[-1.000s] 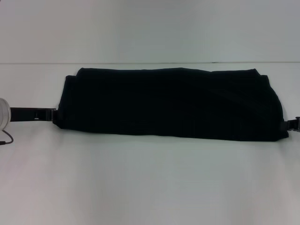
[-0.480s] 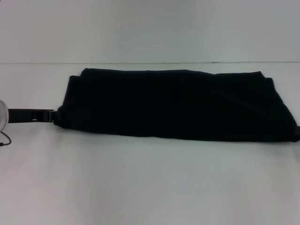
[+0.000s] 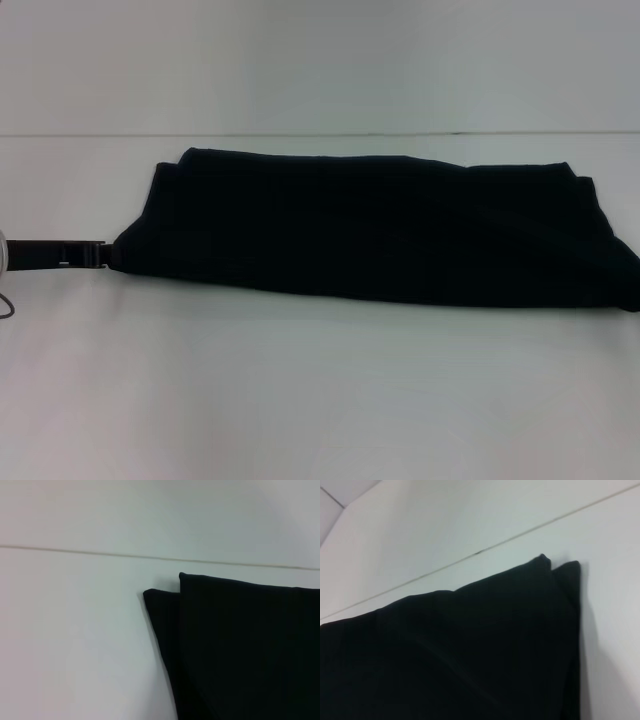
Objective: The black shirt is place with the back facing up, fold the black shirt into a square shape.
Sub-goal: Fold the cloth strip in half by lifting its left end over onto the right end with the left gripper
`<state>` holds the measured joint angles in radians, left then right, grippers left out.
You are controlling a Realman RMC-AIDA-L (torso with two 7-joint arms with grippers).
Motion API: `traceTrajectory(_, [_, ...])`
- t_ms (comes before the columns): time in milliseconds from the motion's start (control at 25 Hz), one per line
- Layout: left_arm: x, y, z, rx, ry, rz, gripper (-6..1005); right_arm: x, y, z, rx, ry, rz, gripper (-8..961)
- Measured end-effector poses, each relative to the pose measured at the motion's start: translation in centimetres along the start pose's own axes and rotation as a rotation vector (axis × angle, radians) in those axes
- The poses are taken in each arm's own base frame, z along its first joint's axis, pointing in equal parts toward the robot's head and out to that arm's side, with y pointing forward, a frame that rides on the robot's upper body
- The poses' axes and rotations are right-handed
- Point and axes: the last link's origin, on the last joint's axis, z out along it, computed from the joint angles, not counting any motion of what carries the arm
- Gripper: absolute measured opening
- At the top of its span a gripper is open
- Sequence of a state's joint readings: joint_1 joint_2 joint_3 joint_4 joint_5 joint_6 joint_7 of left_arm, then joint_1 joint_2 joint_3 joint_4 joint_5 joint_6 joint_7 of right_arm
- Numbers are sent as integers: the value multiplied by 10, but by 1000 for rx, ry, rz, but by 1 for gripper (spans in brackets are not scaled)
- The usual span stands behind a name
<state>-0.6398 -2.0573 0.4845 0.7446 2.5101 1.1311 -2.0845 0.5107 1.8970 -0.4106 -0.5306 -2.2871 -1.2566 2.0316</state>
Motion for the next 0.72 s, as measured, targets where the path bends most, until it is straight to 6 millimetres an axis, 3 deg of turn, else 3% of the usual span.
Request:
traceTrajectory(280, [-2, 7, -2, -46, -17, -5, -2, 4, 5, -4, -52, 5, -20, 10])
traceTrajectory(560, [3, 6, -8, -47, 2, -58, 85, 2, -4, -24, -53, -59, 21, 12])
traceTrajectory(720, [4, -1, -18, -28, 35, -110, 190, 1, -8, -48, -80, -139, 24, 276])
